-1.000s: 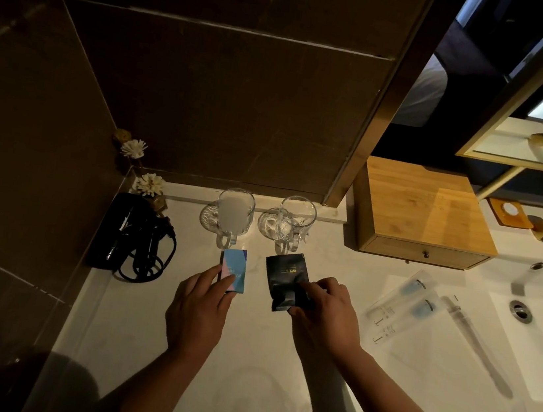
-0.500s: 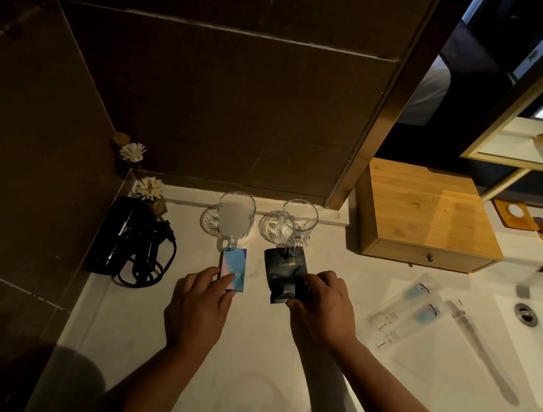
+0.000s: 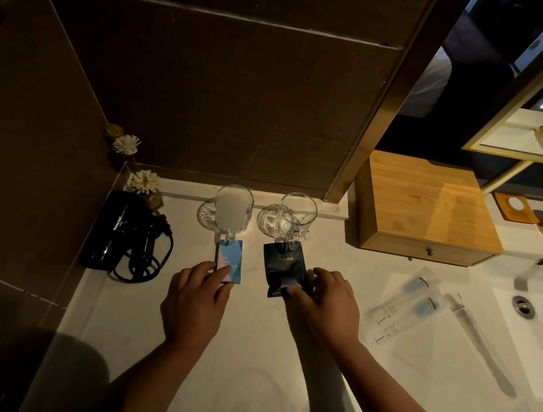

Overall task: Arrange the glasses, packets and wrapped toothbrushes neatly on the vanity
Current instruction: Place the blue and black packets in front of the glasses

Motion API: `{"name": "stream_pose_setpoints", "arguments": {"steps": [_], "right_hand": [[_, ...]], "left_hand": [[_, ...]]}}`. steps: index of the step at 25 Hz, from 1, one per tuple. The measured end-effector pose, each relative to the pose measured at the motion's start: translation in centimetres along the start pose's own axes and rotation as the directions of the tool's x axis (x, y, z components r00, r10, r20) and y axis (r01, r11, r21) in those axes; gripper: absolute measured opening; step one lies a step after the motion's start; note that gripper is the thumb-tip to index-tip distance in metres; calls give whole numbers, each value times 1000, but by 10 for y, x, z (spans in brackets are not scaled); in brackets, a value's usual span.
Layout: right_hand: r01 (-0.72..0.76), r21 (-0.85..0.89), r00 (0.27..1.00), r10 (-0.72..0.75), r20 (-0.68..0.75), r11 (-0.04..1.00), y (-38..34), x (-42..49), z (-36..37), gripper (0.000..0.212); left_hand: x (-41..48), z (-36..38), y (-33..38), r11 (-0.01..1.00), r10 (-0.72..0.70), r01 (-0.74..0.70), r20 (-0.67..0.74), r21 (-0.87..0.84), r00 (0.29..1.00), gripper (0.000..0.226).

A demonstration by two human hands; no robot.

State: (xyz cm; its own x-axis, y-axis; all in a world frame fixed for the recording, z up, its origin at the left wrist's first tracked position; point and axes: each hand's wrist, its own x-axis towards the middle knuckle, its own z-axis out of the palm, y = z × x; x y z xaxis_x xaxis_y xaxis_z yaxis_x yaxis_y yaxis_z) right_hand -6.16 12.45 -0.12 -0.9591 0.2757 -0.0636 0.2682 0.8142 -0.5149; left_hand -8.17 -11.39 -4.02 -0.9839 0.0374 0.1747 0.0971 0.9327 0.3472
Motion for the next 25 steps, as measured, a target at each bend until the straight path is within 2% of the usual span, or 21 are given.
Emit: {"name": "stream_pose_setpoints", "arguments": {"steps": [5, 8, 11, 13, 15, 18, 20, 23, 25], "right_hand": [[-139, -128, 990, 140, 1, 982, -23, 15, 4, 57], [-236, -4, 968, 235, 89, 972, -32, 22, 4, 48], [-351, 145, 931, 327, 164, 925, -26, 24, -1, 22], [-429, 286, 902, 385, 197, 857, -16, 20, -11, 20], [-435, 395, 900, 396, 179, 809, -5, 13, -22, 21], [-328, 273, 945, 311, 105, 904, -7, 7, -27, 22], [-265, 116, 961, 252, 117, 957, -23, 9, -18, 36], [-190, -92, 977, 198, 80, 977, -47, 16, 4, 53], [-185, -87, 979, 192, 72, 979, -54, 19, 14, 51]], "left_hand": [[-1, -1, -1, 1000, 2, -2, -4, -29, 1000, 35], [0, -2, -1, 999, 1, -2, -9, -45, 1000, 35], [-1, -2, -2, 998, 12, -13, -11, -60, 1000, 36], [-1, -2, -2, 998, 13, -14, -15, -63, 1000, 36], [-1, -2, -1, 998, 7, -8, -20, -58, 1000, 35], [0, -2, 0, 999, -2, 1, -21, -47, 1000, 34], [0, -2, 0, 999, -1, 0, -15, -41, 1000, 34], [0, -3, -1, 1000, -4, 4, 3, -27, 1000, 34], [0, -4, -1, 999, -5, 6, 11, -35, 1000, 33]]}}
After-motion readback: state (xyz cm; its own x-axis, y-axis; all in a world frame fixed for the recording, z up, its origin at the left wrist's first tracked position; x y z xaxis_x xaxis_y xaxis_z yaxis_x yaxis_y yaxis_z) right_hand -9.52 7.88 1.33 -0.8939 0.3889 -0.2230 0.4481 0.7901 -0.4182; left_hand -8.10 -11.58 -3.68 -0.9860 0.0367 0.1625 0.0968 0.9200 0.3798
